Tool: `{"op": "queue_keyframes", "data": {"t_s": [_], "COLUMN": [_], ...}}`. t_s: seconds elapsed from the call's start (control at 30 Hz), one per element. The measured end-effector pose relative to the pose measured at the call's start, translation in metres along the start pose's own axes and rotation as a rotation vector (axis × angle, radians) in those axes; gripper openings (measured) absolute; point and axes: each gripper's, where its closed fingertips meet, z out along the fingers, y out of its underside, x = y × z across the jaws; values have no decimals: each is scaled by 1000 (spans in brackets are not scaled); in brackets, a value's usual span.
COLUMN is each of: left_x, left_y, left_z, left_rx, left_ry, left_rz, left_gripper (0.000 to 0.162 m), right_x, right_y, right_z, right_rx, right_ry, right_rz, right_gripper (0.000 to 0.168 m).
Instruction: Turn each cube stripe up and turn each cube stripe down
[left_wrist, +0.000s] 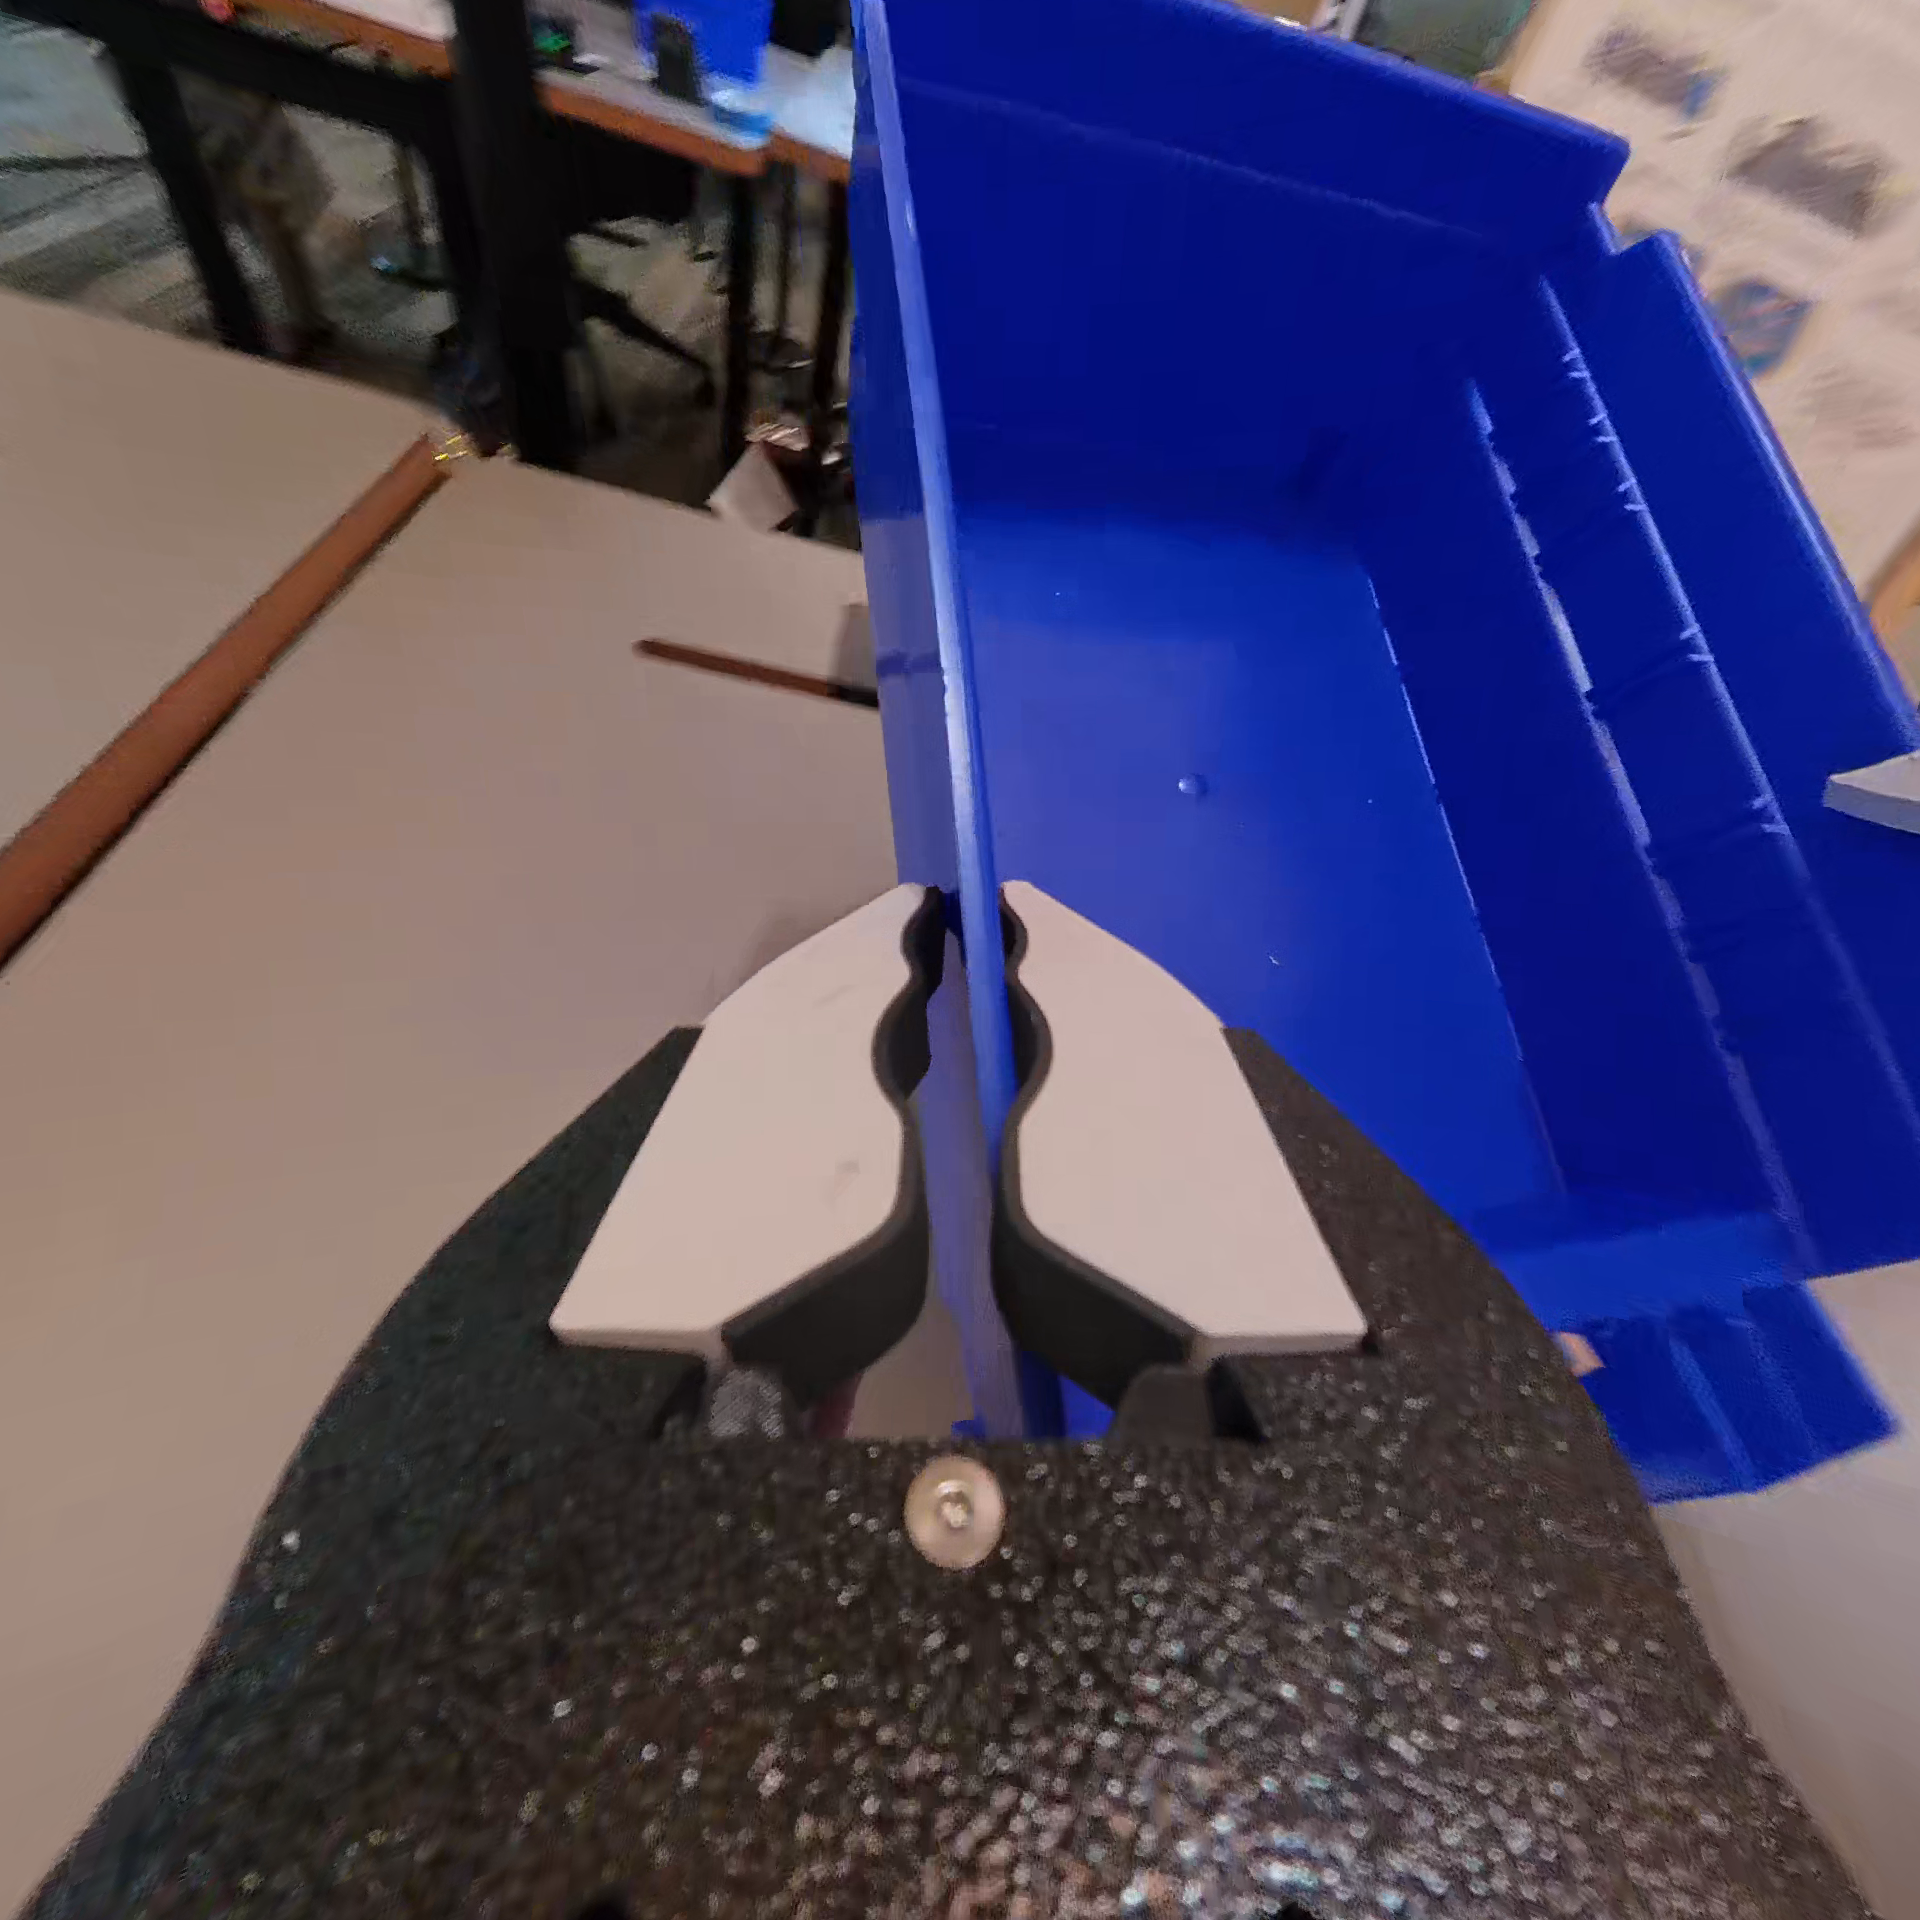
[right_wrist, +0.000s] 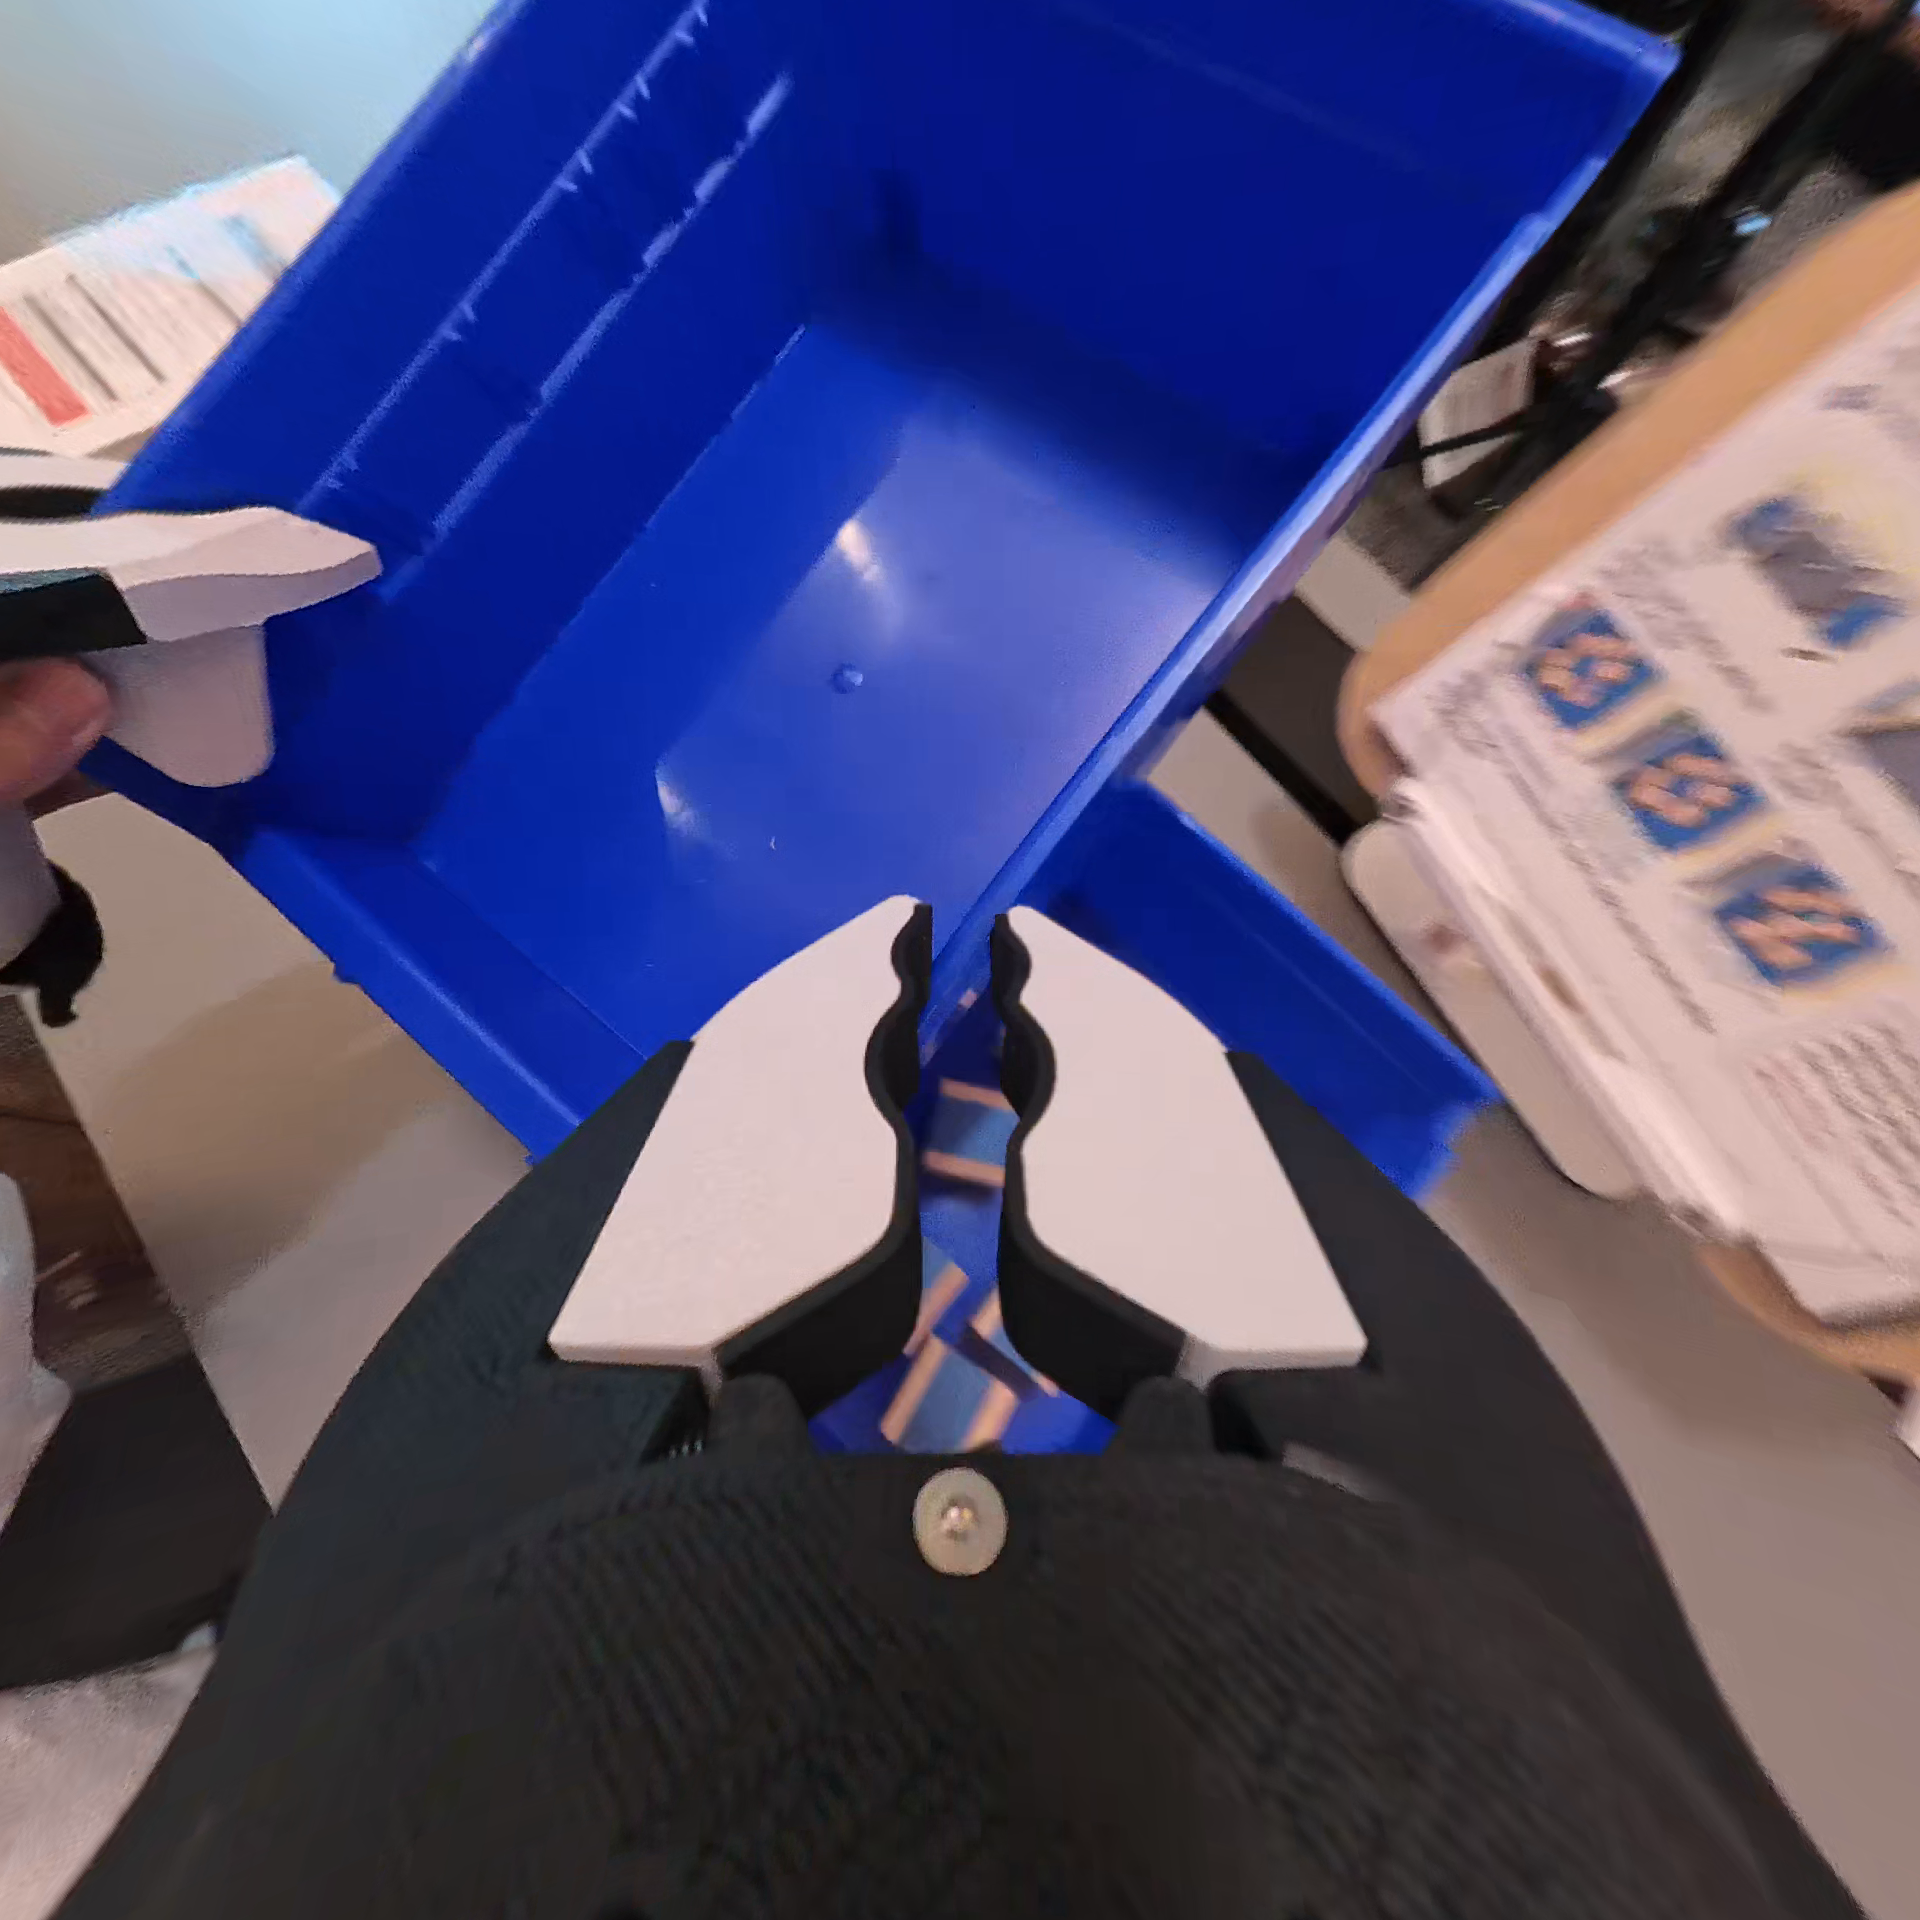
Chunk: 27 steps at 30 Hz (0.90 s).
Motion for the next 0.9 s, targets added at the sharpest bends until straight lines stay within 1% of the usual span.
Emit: {"op": "queue_keyframes", "data": {"t_s": [0.07,0.17,0.3,0.43,0.57,0.73,0.8,0.9], "left_x": [54,144,262,364,441,504,523,546], "left_y": [-5,0,23,65,122,196,217,235], "left_z": [11,29,47,70,99,139,149,156], "left_rx": [6,-10,-32,-93,-184,-356,-394,-405], "left_ry": [82,190,284,334,384,437,441,433], "left_rz": [14,54,127,226,262,214,215,230], "left_gripper": [8,8,9,9,9,9,9,10], "right_x": [32,85,154,213,261,308,323,343], "right_y": [14,54,132,218,299,383,410,441], "right_z": [-45,-109,-179,-231,-262,-276,-279,-283], "right_rx": [26,26,41,22,-49,-203,-282,-386], "right_ry": [79,199,291,352,404,420,433,469], "right_rz": [7,57,212,382,504,616,632,637], "right_gripper": [11,11,11,10,9,9,9,9]}}
